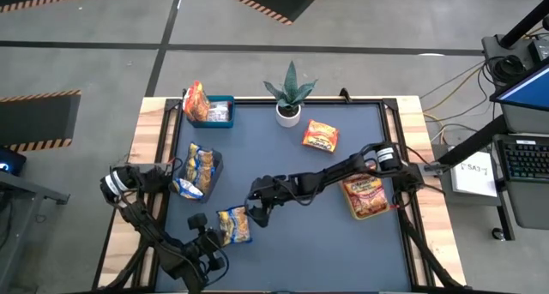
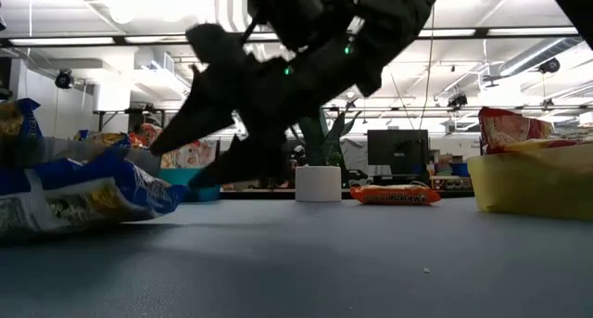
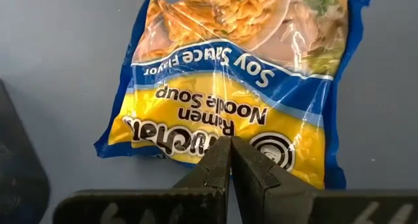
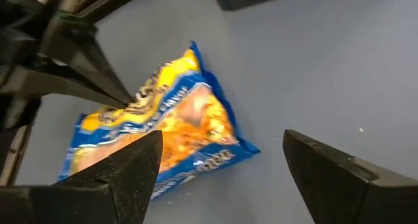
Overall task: Sort Maruchan noodles
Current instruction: Put the blue noodle pack into the black bin
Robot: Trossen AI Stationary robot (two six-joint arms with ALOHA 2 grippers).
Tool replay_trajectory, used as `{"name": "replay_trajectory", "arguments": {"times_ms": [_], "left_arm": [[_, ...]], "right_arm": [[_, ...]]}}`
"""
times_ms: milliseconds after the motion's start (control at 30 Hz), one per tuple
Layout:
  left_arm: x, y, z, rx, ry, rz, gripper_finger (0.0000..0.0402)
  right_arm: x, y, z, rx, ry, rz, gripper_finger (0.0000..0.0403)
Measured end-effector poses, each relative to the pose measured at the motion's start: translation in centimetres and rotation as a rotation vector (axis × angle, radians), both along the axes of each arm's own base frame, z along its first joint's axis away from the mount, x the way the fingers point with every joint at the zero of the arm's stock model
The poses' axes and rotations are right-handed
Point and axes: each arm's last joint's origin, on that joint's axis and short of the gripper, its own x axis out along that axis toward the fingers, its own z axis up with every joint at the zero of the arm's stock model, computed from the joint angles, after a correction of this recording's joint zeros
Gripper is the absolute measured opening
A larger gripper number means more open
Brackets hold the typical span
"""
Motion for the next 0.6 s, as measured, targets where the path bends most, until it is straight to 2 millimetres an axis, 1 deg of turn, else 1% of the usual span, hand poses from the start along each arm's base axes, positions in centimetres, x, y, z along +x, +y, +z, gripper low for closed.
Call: {"name": "replay_trajectory", "arguments": {"times_ms": [133, 267, 433, 600], "left_arm": [[0.0, 0.0, 0.0, -0.003, -0.001, 0.002, 0.0], [0.0, 0.0, -0.1, -0.005, -0.002, 0.002, 0.0], [-0.1, 0.1, -0.4, -0.017, -0.01, 0.003, 0.0], [-0.2, 0.4, -0.9, -0.038, -0.044, 0.025, 0.0]], "right_arm": [[0.3, -0.5, -1.1, 0.057, 0.009, -0.001, 0.0309], [0.8, -0.5, -1.9, 0.126, -0.027, 0.025, 0.0307], [1.1, -0.3, -2.6, 0.156, -0.039, 0.038, 0.0308], [1.8, 0.2, -2.8, 0.17, -0.046, 0.078, 0.0308]]}}
